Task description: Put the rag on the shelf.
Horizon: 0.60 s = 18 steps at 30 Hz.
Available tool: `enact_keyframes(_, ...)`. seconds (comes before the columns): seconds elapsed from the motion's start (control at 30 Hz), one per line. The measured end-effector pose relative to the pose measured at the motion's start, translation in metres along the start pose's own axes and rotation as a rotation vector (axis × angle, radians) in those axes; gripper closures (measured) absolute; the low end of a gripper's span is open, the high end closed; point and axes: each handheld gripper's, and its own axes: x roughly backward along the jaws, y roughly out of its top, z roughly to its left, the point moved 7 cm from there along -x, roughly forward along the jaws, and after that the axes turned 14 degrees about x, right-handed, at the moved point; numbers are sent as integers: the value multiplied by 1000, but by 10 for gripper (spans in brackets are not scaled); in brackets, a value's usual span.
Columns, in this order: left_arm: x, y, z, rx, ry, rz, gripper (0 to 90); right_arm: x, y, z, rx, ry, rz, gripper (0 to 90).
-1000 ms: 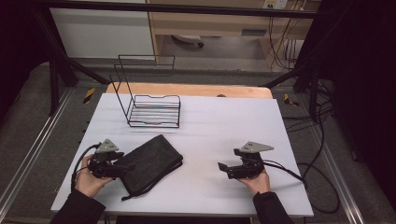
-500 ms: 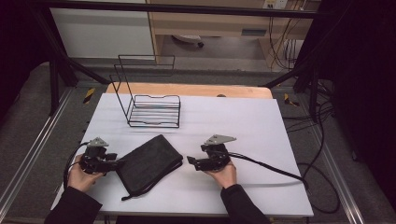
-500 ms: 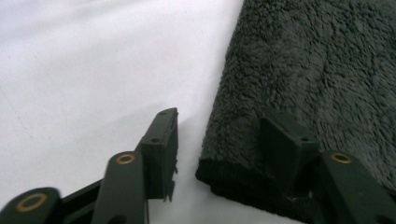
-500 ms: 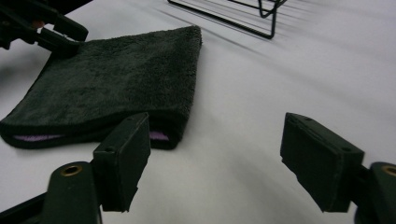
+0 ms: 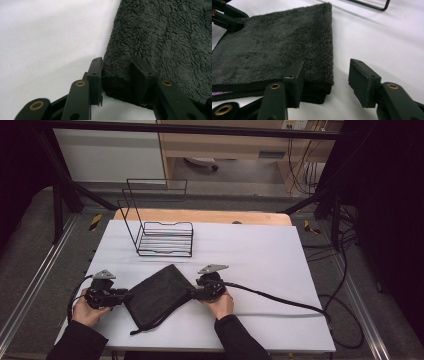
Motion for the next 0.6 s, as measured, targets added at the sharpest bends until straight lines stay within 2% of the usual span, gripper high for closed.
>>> enact_keyframes(0.1,0,0,-1,-5,6,3,632,-2,-5,3,8,0,21,508)
enact_keyframes(0.27,-1,0,-2,-12,12,-2,635,-2,-9,10,-1,6,15,575)
enact_keyframes(0.43,-1,0,-2,-18,14,-2,634,-2,-11,16,-63,17,15,629)
enact_keyframes(0.6,-1,0,-2,-11,9,7,654,-2,-12,18,-93,23,20,673)
